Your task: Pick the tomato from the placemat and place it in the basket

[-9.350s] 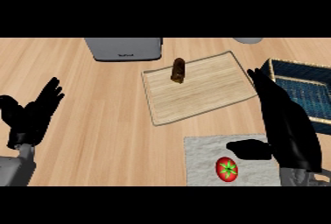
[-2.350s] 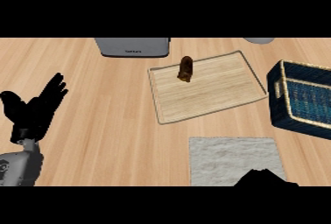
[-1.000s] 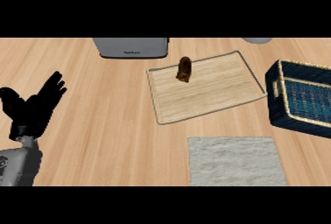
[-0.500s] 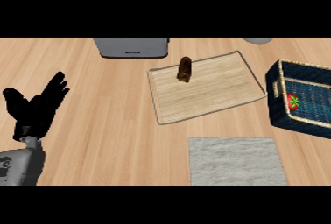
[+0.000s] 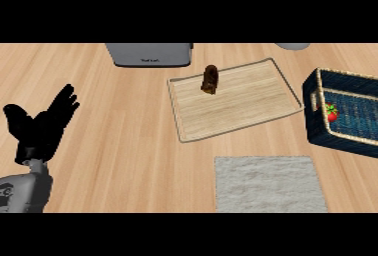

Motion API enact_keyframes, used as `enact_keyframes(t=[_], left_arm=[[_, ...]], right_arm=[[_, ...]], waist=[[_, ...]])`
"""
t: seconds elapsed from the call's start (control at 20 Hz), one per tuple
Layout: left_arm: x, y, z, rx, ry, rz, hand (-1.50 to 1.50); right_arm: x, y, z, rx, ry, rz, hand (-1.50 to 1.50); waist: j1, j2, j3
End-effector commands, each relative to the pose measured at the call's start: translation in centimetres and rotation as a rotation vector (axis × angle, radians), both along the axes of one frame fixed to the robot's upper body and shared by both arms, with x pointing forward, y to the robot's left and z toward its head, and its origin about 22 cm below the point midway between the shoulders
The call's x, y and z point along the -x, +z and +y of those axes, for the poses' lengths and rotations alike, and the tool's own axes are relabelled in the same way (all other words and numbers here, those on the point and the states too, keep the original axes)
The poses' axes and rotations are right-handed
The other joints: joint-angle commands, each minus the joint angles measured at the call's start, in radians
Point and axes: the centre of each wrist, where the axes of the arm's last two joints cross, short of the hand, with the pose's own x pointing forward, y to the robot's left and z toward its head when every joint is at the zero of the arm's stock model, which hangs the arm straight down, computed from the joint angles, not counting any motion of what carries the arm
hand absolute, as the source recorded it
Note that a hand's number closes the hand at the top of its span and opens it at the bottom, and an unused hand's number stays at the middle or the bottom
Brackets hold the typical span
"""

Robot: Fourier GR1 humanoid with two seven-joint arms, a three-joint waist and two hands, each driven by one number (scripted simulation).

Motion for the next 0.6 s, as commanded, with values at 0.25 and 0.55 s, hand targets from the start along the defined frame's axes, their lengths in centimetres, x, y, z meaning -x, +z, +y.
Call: enact_keyframes(t=[0.25, 0.55], left_arm=[[-0.5, 0.9, 0.1, -0.006, 0.011, 0.014, 0.0], [0.0, -0.5, 0.2, 0.007, 0.017, 0.007, 0.0]], right_arm=[[5.5, 2.4, -9.3, -0.316, -0.117, -0.157, -1.5], [13.0, 2.1, -16.5, -0.303, -0.027, -0.089, -1.5]], waist=[[-0.012, -0.003, 0.001], [-0.02, -0.002, 0.001]])
